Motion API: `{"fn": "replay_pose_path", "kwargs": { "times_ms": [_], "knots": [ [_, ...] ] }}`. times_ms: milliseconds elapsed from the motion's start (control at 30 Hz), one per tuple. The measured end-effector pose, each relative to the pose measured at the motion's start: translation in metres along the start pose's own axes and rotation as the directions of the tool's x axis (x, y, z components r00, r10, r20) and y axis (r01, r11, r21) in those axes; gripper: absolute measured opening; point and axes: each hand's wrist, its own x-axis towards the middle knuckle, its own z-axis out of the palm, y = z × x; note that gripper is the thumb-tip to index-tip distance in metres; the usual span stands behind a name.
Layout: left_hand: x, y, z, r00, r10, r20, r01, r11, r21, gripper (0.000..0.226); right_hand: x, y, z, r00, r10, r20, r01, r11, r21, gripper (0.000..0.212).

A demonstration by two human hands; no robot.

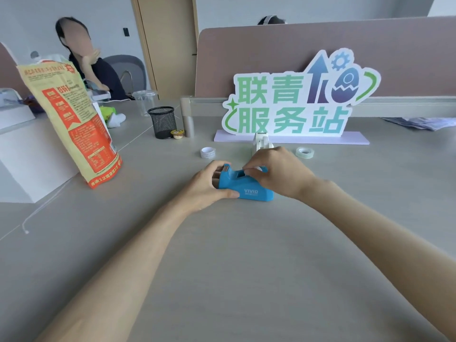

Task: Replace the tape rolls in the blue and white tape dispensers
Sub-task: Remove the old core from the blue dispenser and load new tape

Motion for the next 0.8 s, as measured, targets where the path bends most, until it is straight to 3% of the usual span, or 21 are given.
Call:
{"fn": "replay_pose_path", "kwargs": {
  "times_ms": [133, 267, 400, 500, 633, 800],
  "knots": [
    [-0.002, 0.004, -0.002, 1.000, 0.016, -0.006, -0.016, 0.999, 0.041, 0.067, 0.009, -0.004, -0.013, 0.994, 0.012, 0.105, -0.010, 1.000, -0.022, 0.023],
    [-0.002, 0.004, -0.003, 1.000, 0.021, -0.003, -0.021, 0.998, 0.067, 0.065, 0.008, -0.006, -0.018, 0.992, -0.047, 0.119, 0.067, 0.982, -0.175, 0.028],
    [-0.001, 0.004, -0.002, 1.000, 0.029, -0.007, -0.028, 0.994, 0.104, 0.067, 0.006, -0.008, -0.023, 0.991, -0.067, 0.112, 0.085, 0.983, -0.164, 0.026],
    [0.001, 0.004, -0.002, 1.000, 0.022, -0.013, -0.020, 0.993, 0.118, 0.068, 0.005, 0.001, -0.033, 0.997, -0.075, 0.023, 0.078, 0.980, -0.183, 0.024],
    [0.000, 0.005, 0.000, 1.000, 0.009, -0.030, -0.007, 0.998, 0.065, 0.065, -0.002, 0.016, -0.038, 0.973, -0.042, -0.227, 0.052, 0.998, 0.041, 0.029],
    [0.010, 0.003, 0.014, 0.996, 0.017, -0.091, -0.005, 0.992, 0.129, 0.066, -0.024, 0.021, -0.014, 0.969, -0.018, -0.246, 0.049, 0.991, 0.123, 0.029]
  ]
}}
